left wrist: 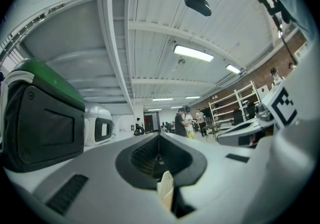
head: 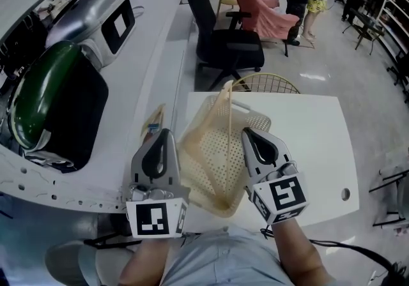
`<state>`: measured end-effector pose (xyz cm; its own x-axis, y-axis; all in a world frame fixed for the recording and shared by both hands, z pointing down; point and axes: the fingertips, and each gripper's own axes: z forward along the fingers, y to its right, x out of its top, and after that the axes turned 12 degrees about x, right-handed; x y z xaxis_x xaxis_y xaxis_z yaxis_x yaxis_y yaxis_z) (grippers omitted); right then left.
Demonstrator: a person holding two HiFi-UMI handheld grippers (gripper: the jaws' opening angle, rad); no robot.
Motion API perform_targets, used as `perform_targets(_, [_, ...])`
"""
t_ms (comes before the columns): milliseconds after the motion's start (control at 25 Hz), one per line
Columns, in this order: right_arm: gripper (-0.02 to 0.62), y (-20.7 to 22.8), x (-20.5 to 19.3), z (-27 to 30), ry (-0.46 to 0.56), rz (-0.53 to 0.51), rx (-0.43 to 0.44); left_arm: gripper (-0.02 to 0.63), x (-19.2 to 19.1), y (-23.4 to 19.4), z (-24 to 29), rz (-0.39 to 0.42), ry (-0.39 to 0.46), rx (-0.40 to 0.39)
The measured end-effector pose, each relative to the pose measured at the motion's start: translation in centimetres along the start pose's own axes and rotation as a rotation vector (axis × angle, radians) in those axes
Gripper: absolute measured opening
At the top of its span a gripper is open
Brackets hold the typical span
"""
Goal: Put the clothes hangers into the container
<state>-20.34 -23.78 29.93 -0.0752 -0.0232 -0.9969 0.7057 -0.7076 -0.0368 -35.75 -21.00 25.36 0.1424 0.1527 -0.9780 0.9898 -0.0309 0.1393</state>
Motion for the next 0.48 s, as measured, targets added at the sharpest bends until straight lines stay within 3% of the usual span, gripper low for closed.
perform_targets(480, [0.011, -0.23, -0.15, 0.17, -0.006, -0.002, 0.006, 0.012, -0.03, 0.01, -0.21, -0.002, -0.002, -0.002])
